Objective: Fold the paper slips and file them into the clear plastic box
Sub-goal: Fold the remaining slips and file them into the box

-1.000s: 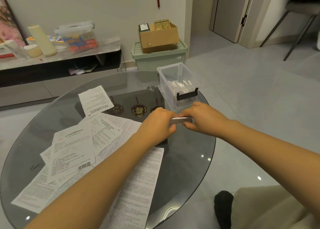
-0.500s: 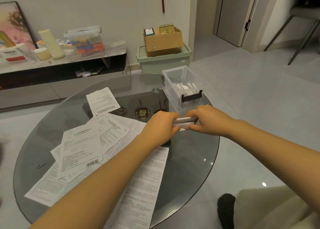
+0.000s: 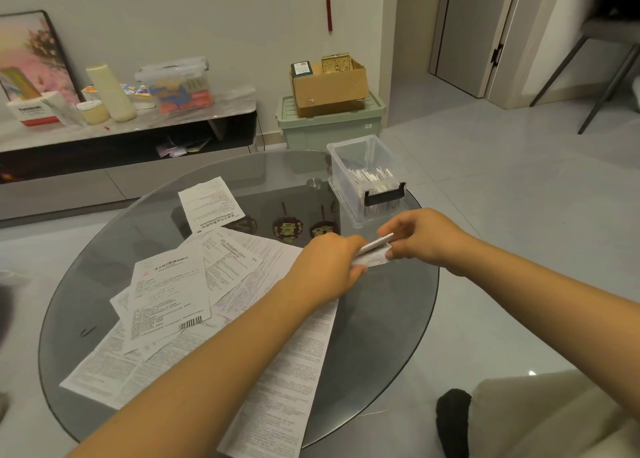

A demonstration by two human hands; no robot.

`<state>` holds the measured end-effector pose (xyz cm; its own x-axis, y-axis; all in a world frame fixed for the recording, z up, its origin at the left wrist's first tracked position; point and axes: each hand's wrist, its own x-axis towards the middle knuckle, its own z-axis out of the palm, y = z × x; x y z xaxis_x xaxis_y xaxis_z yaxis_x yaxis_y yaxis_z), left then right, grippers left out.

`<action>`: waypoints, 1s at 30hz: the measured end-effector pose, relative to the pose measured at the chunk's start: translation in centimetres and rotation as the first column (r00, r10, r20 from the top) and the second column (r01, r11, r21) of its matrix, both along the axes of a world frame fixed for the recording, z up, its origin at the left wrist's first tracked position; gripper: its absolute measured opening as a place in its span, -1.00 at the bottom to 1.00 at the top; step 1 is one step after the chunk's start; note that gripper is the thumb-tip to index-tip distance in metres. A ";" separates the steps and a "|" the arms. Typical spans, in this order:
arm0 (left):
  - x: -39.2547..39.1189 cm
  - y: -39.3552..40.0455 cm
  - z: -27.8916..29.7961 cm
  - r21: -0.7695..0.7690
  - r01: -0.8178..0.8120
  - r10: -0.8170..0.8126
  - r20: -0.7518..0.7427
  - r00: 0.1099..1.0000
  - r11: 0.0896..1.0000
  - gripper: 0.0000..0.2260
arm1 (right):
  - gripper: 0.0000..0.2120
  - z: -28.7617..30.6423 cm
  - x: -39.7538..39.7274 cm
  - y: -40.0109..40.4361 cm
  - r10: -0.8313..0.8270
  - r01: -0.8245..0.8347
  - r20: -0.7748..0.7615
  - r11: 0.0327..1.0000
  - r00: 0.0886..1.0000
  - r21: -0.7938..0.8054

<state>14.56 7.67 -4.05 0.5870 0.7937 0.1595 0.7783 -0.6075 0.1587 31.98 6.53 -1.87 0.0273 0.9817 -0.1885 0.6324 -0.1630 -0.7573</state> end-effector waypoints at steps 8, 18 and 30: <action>0.5 -0.5 0.3 0.054 0.016 -0.009 -0.116 0.993 0.998 -0.66 | -0.76 0.3 0.2 0.3 -0.168 0.142 -0.342 0.985 0.925 -0.100; 1.4 -0.6 1.0 0.139 -0.039 0.071 -0.232 0.970 0.989 -0.83 | -0.74 1.0 0.5 -0.4 0.074 -0.070 -0.068 0.996 0.995 0.063; 0.5 -0.2 -0.9 0.037 -0.016 0.013 0.078 0.997 0.999 -0.83 | -0.83 -1.1 -1.2 -0.5 0.191 -0.317 0.418 0.913 0.888 0.256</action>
